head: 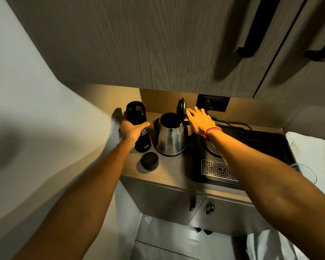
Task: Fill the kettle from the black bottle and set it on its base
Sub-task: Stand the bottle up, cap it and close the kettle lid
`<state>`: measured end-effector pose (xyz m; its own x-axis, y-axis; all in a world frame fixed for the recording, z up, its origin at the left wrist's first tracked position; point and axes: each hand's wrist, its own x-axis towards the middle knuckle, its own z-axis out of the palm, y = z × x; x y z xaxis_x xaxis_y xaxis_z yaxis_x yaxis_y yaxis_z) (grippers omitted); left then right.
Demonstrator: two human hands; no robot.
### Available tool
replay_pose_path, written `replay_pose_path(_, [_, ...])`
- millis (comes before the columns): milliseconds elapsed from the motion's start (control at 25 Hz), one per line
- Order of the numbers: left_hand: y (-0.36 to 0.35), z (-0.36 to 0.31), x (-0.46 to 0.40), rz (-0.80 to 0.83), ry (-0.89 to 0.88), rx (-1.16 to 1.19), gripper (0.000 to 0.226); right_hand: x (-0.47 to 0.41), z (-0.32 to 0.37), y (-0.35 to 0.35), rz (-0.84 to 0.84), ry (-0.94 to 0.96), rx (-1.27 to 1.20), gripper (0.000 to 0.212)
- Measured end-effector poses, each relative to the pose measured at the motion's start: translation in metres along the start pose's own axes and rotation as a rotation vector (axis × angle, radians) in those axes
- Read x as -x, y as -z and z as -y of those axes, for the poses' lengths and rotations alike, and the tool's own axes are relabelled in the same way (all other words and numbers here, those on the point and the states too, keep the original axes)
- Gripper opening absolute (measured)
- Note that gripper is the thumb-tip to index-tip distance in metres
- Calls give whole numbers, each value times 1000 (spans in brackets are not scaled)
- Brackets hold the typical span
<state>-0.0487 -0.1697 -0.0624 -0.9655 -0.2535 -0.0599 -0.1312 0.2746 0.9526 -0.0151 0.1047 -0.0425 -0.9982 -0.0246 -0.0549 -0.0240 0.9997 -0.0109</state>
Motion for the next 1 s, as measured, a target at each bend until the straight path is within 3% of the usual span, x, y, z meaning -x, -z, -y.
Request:
replay_pose_path(440, [18, 2, -2, 180, -11, -148, 82, 2, 4, 1, 9, -11, -21, 72])
replay_pose_path(560, [29, 10, 5, 238, 53, -323, 95, 4, 6, 5, 15, -17, -10, 72])
replay_pose_path(680, [33, 26, 20, 303, 142, -522, 74, 6, 7, 8, 24, -28, -7, 71])
replay_pose_path(800, [24, 40, 41, 454, 199, -604, 72, 8, 8, 10, 22, -33, -4, 71])
replay_pose_path(880, [13, 44, 54, 515, 163, -702, 79, 8, 9, 11, 25, -27, -8, 73])
replay_pose_path(1000, [-8, 50, 72, 533, -25, -1013, 97, 8, 9, 10, 19, -21, 9, 74])
